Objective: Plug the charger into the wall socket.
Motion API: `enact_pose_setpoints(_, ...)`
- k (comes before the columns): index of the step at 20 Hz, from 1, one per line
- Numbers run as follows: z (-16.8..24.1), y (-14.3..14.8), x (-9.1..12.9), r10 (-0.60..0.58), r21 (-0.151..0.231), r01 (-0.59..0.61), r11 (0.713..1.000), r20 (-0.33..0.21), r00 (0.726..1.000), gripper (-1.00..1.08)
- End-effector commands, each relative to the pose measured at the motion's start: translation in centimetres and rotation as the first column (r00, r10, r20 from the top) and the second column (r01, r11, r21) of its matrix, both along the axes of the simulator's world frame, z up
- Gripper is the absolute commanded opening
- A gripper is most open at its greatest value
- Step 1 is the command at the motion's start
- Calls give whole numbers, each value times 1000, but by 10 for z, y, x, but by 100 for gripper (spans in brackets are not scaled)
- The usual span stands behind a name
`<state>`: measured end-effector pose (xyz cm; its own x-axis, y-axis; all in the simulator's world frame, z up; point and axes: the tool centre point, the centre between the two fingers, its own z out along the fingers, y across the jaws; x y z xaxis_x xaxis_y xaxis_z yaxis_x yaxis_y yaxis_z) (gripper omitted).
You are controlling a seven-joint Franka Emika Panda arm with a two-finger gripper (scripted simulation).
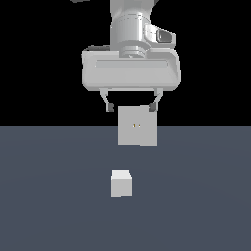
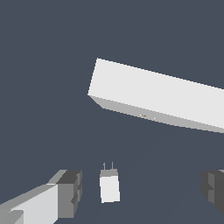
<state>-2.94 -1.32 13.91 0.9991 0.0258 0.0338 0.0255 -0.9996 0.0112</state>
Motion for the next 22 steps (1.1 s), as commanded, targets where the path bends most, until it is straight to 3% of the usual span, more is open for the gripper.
enact_pose_setpoints(1, -10, 3, -11, 11, 2, -11, 1000, 10, 1000, 100)
enact_pose_setpoints(12, -55, 16, -57, 59, 10, -60, 998, 61, 996, 100)
enact_pose_setpoints(22, -76, 20, -74, 79, 13, -81, 997, 82, 993, 100)
